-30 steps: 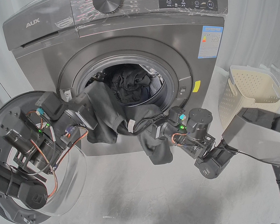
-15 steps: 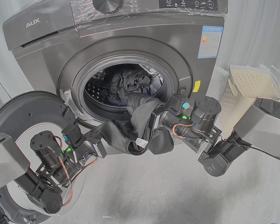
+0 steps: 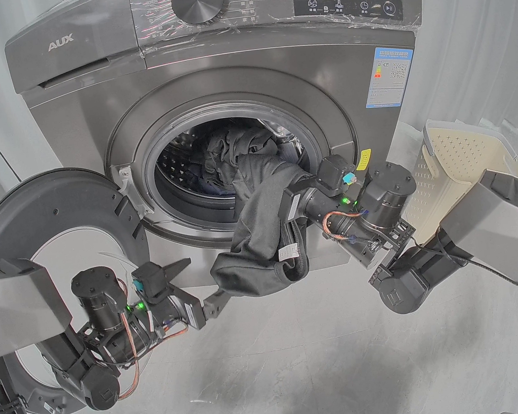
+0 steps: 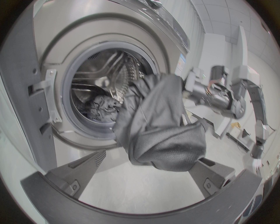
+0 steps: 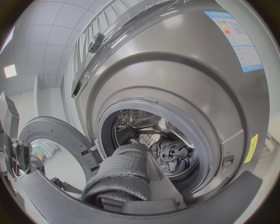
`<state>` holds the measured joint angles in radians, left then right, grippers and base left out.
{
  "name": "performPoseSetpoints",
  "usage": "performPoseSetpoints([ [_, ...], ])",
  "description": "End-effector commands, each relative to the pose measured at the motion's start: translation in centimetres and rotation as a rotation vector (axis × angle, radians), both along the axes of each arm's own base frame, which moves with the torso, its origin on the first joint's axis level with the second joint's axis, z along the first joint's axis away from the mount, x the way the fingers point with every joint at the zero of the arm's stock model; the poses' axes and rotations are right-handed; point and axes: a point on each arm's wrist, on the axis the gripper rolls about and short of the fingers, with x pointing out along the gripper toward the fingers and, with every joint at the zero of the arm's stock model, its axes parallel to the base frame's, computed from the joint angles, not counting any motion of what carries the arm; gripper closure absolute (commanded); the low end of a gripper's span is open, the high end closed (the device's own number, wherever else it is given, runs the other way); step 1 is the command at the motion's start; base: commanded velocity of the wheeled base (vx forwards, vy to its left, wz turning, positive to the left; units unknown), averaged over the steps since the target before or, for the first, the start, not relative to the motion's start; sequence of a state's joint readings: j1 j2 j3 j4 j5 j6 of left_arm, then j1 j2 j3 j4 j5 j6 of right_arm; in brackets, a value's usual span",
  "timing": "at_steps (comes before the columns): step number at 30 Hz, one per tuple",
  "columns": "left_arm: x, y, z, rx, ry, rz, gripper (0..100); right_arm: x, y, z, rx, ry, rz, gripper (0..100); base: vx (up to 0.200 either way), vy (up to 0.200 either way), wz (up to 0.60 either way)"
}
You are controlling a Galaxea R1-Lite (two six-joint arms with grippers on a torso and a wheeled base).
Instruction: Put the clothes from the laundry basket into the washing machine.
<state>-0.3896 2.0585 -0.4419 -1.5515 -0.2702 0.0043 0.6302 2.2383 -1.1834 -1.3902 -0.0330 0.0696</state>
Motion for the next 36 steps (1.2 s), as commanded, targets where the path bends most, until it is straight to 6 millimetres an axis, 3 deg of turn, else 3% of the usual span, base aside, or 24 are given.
performPoseSetpoints([
  [1,-1.3,0.2,-2.0,0.068,0.069,-0.052,0,0.1,-0.2,1.3,0.021,-0.031,-0.005,100,0.0,0.0,0.0],
  [6,-2.8,0.8,-4.1,0.143,0.145,-0.105,0,-0.1,0.3,1.0,0.021,-0.029,0.007,100,0.0,0.0,0.0],
  [18,-3.7,0.9,-4.3,0.167,0.15,-0.154,0,-0.8,0.8,0.8,0.022,-0.025,0.026,100,0.0,0.0,0.0],
  [27,1.7,-3.8,-1.6,0.042,-0.051,-0.111,0,-2.4,2.9,0.5,0.019,-0.017,0.085,100,0.0,0.0,0.0],
  [33,4.4,-5.1,-0.6,-0.025,-0.123,-0.078,0,-2.7,3.3,0.4,0.016,-0.012,0.098,100,0.0,0.0,0.0],
  [36,4.7,-5.3,-0.3,-0.038,-0.137,-0.064,0,-2.6,3.4,0.1,0.011,-0.006,0.098,100,0.0,0.0,0.0],
])
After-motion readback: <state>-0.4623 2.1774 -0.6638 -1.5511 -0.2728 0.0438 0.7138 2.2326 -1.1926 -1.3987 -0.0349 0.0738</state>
